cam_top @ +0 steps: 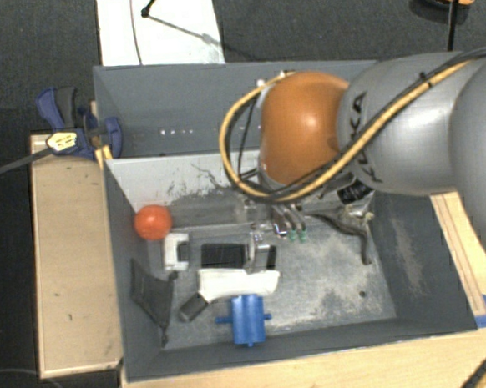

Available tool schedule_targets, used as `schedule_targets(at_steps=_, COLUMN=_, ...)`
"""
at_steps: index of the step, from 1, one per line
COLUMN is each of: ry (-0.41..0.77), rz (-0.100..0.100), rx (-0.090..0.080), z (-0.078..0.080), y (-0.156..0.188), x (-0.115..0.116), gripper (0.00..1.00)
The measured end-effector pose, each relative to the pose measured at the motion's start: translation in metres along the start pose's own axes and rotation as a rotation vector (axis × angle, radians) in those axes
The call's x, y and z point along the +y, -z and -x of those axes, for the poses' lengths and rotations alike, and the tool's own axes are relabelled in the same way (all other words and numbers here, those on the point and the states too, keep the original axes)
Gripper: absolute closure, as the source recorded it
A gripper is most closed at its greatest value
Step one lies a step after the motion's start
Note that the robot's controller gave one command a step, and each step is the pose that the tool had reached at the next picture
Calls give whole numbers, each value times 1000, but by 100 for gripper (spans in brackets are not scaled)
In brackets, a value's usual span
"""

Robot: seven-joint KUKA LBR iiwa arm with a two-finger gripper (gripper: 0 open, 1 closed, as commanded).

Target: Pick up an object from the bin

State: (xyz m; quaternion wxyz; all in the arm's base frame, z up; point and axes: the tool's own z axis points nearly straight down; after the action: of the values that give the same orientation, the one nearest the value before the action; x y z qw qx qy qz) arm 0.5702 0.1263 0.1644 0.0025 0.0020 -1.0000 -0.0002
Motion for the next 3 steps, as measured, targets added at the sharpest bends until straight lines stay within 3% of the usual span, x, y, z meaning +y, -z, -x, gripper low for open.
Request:
schedule_targets(at_steps=1, ry=-3, rz=1, rx=-8, z=2, y=5, x=-1, gripper=0)
schedule_targets(at_steps=2, ry=-64, rz=3, rx=-12, z=8, y=-33, x=-5, gripper=0)
schedule_targets(at_steps=3, ry=-54, rz=1, rx=-5, z=8, y=-69, x=-5, gripper=0)
